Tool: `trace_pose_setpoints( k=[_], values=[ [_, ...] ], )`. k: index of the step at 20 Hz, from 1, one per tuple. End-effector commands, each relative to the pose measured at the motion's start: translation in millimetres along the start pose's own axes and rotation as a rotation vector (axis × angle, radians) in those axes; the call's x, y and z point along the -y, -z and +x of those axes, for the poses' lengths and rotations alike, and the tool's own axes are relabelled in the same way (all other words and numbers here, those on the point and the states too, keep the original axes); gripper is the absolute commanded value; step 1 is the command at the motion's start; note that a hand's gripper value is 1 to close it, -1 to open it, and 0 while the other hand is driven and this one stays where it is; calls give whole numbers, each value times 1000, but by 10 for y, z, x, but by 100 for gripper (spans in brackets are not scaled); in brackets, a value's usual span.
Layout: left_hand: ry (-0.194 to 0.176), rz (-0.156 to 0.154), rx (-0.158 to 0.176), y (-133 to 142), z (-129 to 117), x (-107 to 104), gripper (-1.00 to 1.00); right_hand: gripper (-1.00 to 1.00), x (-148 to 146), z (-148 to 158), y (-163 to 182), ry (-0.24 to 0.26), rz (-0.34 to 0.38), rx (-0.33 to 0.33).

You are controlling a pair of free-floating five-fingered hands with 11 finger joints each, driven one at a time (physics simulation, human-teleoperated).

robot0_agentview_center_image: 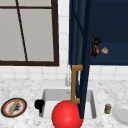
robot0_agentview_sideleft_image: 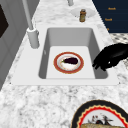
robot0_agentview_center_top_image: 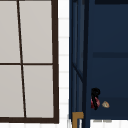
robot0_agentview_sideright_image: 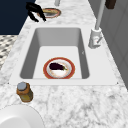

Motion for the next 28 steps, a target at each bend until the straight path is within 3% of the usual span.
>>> trace_pose_setpoints(
  k=[1, 20, 26, 28],
  values=[
    [0, 0, 0, 0, 0, 0, 0, 100, -16, 5, 365, 1, -21, -4],
    [0, 0, 0, 0, 0, 0, 0, 100, -69, -66, 2152, -23, -68, -14],
    [0, 0, 0, 0, 0, 0, 0, 100, -2, -219, 2600, 4, -48, 17],
    [0, 0, 0, 0, 0, 0, 0, 100, 76, -295, 2663, 13, -6, 48]
  ],
)
